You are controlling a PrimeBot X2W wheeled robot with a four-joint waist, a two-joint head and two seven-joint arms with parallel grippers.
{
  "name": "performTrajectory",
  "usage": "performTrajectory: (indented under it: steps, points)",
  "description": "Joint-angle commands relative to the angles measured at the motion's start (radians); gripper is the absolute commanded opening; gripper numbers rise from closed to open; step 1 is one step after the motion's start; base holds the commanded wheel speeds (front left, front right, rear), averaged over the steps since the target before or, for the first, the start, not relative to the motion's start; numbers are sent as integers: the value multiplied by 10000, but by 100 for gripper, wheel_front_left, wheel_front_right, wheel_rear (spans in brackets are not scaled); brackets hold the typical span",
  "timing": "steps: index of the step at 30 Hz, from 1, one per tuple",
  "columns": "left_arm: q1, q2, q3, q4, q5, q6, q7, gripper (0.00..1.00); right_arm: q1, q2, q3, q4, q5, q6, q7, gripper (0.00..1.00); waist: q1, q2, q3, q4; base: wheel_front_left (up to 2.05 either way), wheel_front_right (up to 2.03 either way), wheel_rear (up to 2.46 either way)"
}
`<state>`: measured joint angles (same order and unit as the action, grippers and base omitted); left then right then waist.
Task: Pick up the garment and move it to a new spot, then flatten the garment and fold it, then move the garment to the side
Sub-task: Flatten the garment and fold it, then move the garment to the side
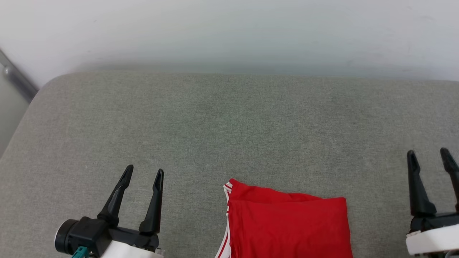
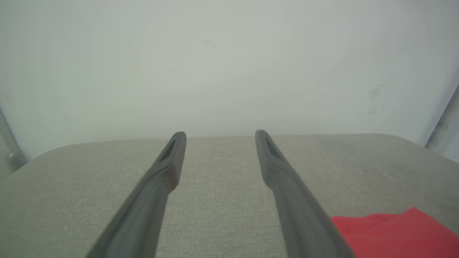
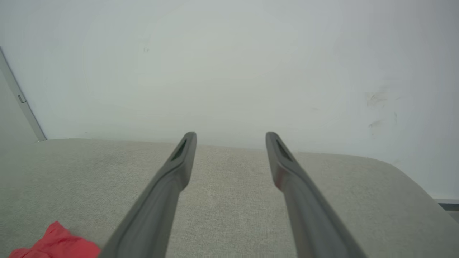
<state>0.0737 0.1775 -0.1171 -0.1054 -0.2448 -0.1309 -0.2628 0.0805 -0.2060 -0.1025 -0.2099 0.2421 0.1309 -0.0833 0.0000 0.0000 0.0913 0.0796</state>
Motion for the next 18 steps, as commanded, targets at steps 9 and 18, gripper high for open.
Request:
performTrajectory:
  steps: [9, 18]
  points:
    - [192, -103, 107, -12, -91, 9, -24, 100, 518, 672, 151, -75, -209, -4, -690, 100, 0, 0, -89, -22, 0, 0, 0]
    - [134, -71, 12, 45, -70, 9, -24, 100, 510, 719, 265, 61, -192, -4, -614, 100, 0, 0, -144, -72, 0, 0, 0]
